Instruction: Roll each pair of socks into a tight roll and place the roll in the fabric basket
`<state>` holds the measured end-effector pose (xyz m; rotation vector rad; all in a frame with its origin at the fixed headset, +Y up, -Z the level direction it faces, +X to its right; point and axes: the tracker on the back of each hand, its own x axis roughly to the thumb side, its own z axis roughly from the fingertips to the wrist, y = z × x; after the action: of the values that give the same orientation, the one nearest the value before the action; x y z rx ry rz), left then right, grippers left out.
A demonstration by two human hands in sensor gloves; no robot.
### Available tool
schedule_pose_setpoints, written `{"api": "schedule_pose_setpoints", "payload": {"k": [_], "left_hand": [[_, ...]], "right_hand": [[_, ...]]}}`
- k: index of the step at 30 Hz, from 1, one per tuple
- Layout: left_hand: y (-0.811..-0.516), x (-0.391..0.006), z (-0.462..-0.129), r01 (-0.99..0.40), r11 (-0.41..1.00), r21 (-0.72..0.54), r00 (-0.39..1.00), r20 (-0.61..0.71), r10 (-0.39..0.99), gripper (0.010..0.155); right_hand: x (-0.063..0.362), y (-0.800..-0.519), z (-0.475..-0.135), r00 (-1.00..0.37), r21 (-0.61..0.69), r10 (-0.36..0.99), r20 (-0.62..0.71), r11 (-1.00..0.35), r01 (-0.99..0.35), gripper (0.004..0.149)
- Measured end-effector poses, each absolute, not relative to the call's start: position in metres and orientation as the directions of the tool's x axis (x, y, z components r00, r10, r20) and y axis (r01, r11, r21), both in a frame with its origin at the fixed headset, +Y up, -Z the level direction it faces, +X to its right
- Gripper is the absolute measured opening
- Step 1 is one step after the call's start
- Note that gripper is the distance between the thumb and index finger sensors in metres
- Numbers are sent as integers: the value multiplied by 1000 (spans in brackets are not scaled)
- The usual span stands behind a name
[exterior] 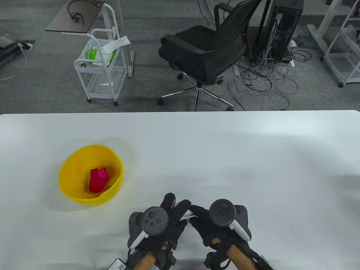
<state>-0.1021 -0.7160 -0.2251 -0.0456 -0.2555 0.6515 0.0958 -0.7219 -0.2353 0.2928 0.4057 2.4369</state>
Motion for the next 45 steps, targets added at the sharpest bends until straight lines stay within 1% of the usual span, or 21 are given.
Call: {"api": "schedule_pose_setpoints", "payload": {"k": [5, 7, 9, 14, 17, 19, 21, 23, 26, 29, 31, 32, 33, 34, 37, 38, 40, 42, 43, 44, 45], "left_hand": [[-713, -105, -225, -636, 771, -27, 756, 178, 629, 51], [-711, -107, -225, -626, 780, -3, 771, 148, 620, 51], [-709, -111, -225, -634, 773, 21, 769, 118, 628, 49], [-703, -115, -227, -647, 760, 64, 762, 95, 641, 43], [-697, -117, -226, -647, 759, 74, 762, 101, 640, 40], [-693, -116, -224, -659, 748, 72, 750, 123, 649, 39], [-690, -115, -222, -677, 733, 71, 733, 163, 661, 39], [-686, -115, -219, -693, 716, 83, 716, 192, 671, 39], [-685, -118, -218, -737, 671, 78, 671, 205, 713, 39], [-689, -119, -220, -756, 652, 49, 647, 206, 735, 40], [-692, -119, -221, -764, 645, 27, 636, 201, 745, 41], [-693, -119, -222, -768, 640, 23, 632, 193, 751, 42], [-693, -120, -223, -771, 637, 22, 629, 189, 754, 44], [-696, -121, -225, -778, 628, 10, 620, 176, 765, 44], [-703, -127, -231, -819, 574, -18, 568, 121, 814, 46], [-707, -130, -233, -842, 539, -31, 534, 94, 840, 47], [-714, -135, -239, -868, 489, -87, 488, 33, 872, 49], [-720, -145, -244, -897, 432, -90, 435, -18, 900, 49], [-722, -150, -247, -904, 416, -98, 422, -49, 905, 50], [-723, -152, -248, -906, 409, -104, 417, -62, 907, 50], [-725, -155, -248, -911, 396, -115, 406, -76, 911, 49]], "right_hand": [[90, -716, -230, -804, 294, 576, 147, -802, -521, 57], [86, -713, -227, -820, 265, 548, 165, -826, -498, 56], [81, -712, -223, -846, 238, 499, 188, -859, -454, 57], [77, -711, -220, -860, 201, 480, 174, -872, -446, 55], [82, -714, -224, -855, 223, 500, 134, -856, -465, 54], [88, -719, -229, -830, 281, 555, 60, -807, -519, 52], [93, -724, -233, -814, 300, 581, 11, -778, -552, 51], [98, -729, -237, -807, 337, 589, -43, -752, -566, 54], [102, -737, -241, -773, 440, 621, -128, -663, -606, 58], [106, -742, -243, -679, 504, 703, -211, -517, -692, 53], [110, -744, -244, -603, 487, 750, -272, -433, -759, 51], [115, -744, -245, -532, 490, 788, -309, -347, -800, 50], [118, -743, -245, -497, 475, 802, -332, -313, -823, 49], [120, -739, -244, -420, 435, 836, -353, -251, -865, 48], [122, -731, -241, -331, 445, 888, -319, -168, -879, 47], [120, -729, -241, -321, 460, 901, -291, -163, -873, 47], [117, -725, -239, -365, 478, 901, -234, -220, -851, 46], [110, -722, -237, -352, 571, 920, -174, -197, -797, 45], [106, -719, -235, -371, 590, 918, -142, -222, -776, 45], [105, -718, -234, -381, 584, 916, -123, -244, -774, 45], [101, -713, -231, -409, 582, 910, -64, -299, -756, 45]]}}
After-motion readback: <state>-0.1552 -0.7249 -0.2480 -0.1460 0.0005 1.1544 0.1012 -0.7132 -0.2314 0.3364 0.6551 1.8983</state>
